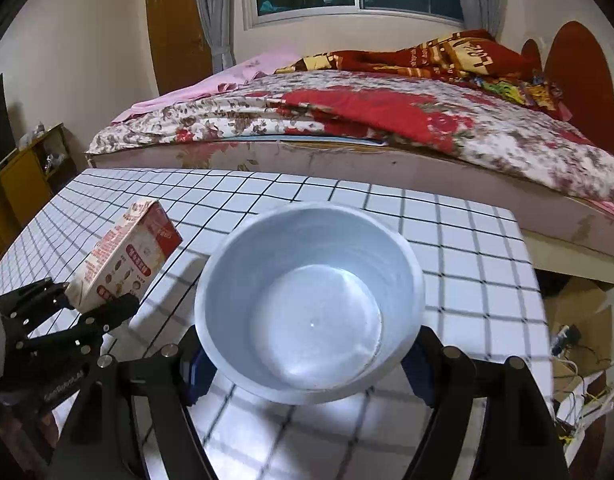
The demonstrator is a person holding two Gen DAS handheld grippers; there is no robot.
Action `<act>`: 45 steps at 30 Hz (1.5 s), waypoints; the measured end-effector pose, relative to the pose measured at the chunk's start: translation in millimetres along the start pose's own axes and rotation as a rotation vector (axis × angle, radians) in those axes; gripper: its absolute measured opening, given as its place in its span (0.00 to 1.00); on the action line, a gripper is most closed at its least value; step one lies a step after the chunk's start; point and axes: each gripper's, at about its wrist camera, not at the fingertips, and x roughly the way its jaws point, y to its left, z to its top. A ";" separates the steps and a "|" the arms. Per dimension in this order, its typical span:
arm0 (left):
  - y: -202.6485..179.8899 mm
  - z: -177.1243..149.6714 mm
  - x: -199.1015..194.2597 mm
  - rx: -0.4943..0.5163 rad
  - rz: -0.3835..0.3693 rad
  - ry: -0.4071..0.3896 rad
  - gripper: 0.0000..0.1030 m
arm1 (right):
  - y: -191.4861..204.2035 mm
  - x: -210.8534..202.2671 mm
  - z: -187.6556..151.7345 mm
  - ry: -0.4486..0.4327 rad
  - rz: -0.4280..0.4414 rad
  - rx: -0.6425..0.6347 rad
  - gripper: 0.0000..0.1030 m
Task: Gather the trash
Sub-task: 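Grasp the white-red milk carton with left tool while right tool grasps blue cup, then carry the milk carton and blue cup with both tools over the bin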
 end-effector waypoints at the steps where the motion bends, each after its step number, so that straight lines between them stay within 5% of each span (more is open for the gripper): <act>1: -4.7 -2.7 -6.5 0.002 -0.008 -0.003 0.37 | -1.3 -9.4 -4.6 -0.001 -0.006 -0.004 0.76; 31: -143.6 -65.8 -146.1 0.114 -0.194 -0.073 0.37 | -90.7 -254.2 -154.5 -0.081 -0.091 0.106 0.76; 45: -210.9 -104.9 -159.8 0.205 -0.275 -0.020 0.37 | -149.1 -287.8 -223.5 -0.066 -0.132 0.231 0.76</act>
